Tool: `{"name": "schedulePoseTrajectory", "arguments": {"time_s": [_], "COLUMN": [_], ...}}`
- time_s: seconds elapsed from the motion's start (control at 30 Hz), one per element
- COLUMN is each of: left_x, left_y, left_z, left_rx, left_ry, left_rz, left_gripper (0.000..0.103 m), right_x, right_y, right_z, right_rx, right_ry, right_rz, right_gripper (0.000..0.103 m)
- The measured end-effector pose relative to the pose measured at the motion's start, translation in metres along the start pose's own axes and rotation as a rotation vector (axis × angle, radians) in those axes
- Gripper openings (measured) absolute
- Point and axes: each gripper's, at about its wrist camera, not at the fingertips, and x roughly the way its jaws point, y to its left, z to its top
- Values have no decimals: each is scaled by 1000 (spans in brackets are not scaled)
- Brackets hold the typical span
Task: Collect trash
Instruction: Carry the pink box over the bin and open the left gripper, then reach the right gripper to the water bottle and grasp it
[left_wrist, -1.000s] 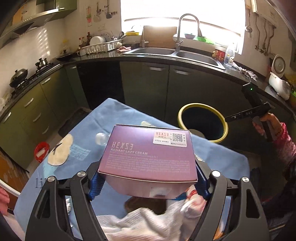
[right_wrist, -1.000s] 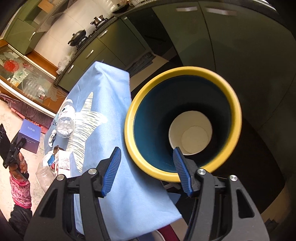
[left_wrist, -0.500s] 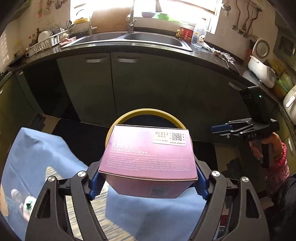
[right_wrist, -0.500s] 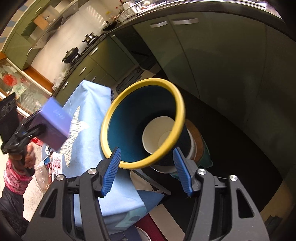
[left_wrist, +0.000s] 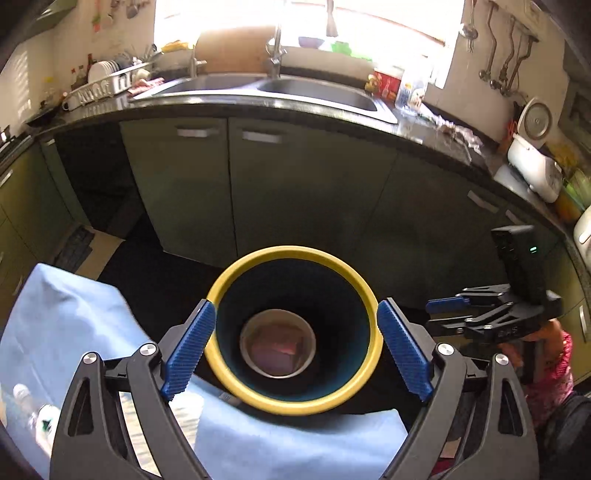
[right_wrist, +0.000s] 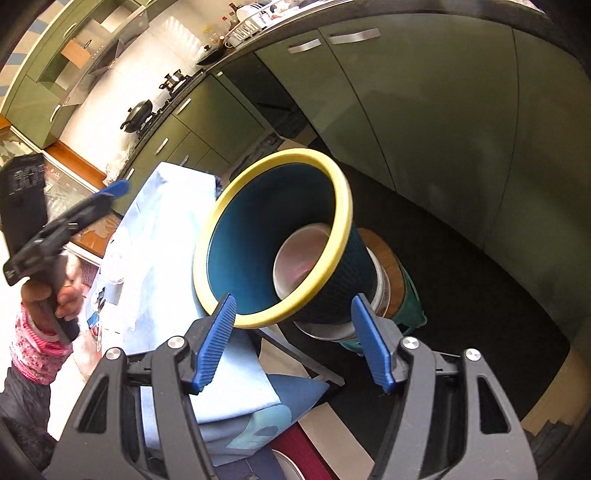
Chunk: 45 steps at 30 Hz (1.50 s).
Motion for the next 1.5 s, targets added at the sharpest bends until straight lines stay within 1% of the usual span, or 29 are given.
{"name": "schedulePoseTrajectory", "arguments": {"time_s": [0.13,0.17,0.23,0.3,0.43,0.5,0.63,0.67,0.8,0.9,0.97,1.03,1.17,1.2,1.3,1.4,1.5], "left_x": [-59,-79,-106,-139,-184,-206,-237,-244,-267,-278,-282,-283,-282,-283,-284,-282,-284], "left_y": [13,17,26,37,59,74,105,114,151,175,185,191,197,198,201,204,206], "left_z": [-14,-21,-34,-56,-99,-128,-180,-195,-247,-285,-304,-319,-339,-345,-356,-361,-361], "left_rx": [-61,-74,-94,-132,-194,-252,-358,-388,-482,-550,-584,-610,-641,-650,-689,-721,-731], "left_ry": [-98,-130,-169,-222,-273,-297,-330,-339,-374,-372,-362,-358,-353,-357,-366,-360,-373], "left_rz": [21,55,103,152,293,367,485,531,670,734,757,759,785,788,766,767,755], "left_gripper": [93,94,96,97,98,98,98,98,98,98,98,98,98,98,98,98,98], "right_x": [6,8,12,17,29,37,57,64,89,112,130,153,201,209,234,256,275], "right_y": [9,13,20,28,57,76,125,141,205,258,286,313,358,365,385,395,400], "right_z": [0,1,2,4,8,12,19,22,33,43,51,57,67,68,69,67,62], "right_rx": [-19,-25,-39,-59,-109,-144,-244,-276,-400,-489,-527,-556,-585,-592,-621,-640,-657], "right_ry": [15,19,28,40,62,77,114,128,183,230,268,319,426,442,486,530,564], "right_rz": [8,5,-3,-8,-16,-19,-17,-14,12,33,52,52,25,18,-22,-61,-98], "right_gripper": [64,65,66,66,66,66,66,66,66,70,75,77,77,78,78,80,81]}}
